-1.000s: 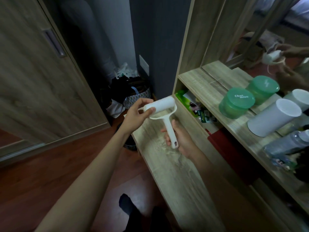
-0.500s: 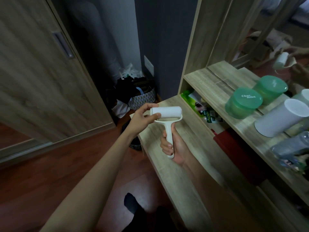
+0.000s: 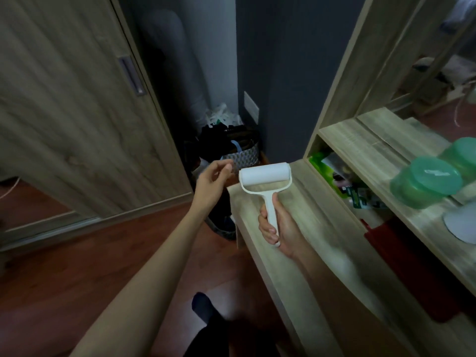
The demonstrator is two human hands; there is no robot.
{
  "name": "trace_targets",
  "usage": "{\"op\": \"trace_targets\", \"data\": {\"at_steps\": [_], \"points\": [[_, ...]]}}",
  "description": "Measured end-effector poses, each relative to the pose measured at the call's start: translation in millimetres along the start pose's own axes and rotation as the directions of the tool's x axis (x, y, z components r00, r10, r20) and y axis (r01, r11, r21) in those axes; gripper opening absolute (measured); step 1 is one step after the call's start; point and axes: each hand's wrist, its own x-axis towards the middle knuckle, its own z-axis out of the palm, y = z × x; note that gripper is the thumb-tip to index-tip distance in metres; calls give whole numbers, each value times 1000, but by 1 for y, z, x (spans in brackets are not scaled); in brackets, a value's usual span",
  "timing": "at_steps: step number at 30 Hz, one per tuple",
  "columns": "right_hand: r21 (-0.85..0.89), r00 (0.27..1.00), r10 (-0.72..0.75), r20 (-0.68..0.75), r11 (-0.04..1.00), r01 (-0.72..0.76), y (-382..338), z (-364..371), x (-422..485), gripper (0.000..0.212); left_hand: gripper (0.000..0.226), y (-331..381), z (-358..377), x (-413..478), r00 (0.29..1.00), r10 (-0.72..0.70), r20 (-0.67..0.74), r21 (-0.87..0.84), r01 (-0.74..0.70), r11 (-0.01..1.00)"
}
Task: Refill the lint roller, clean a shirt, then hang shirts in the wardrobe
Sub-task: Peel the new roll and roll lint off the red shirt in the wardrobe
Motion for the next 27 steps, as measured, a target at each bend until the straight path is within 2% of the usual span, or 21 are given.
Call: {"op": "trace_targets", "data": {"at_steps": [3,8,13,18,21,24,27], "points": [[-21,999,-15,29,1000,15,-8,21,36,51,19,4,-41,21,993,120,4,78,-120,990],[-60,998,-36,49,997,39,-17,72,119,52,19,0,-125,84,978,207,-13,197,-200,960],[12,993,-49,103,999,48,-26,132,213,54,31,3,-222,155,947,306,-98,339,-257,905],[10,989,-102,110,995,101,-47,195,285,54,51,3,-302,255,895,443,49,656,-363,662],[11,986,-126,108,992,125,-60,222,329,52,66,1,-328,320,873,488,30,832,-292,472],[36,983,-143,111,989,140,-71,237,372,52,78,2,-333,374,850,525,34,926,-225,304],[43,983,-131,128,991,127,-79,242,405,52,88,-5,-328,408,843,535,50,959,-190,208]]}}
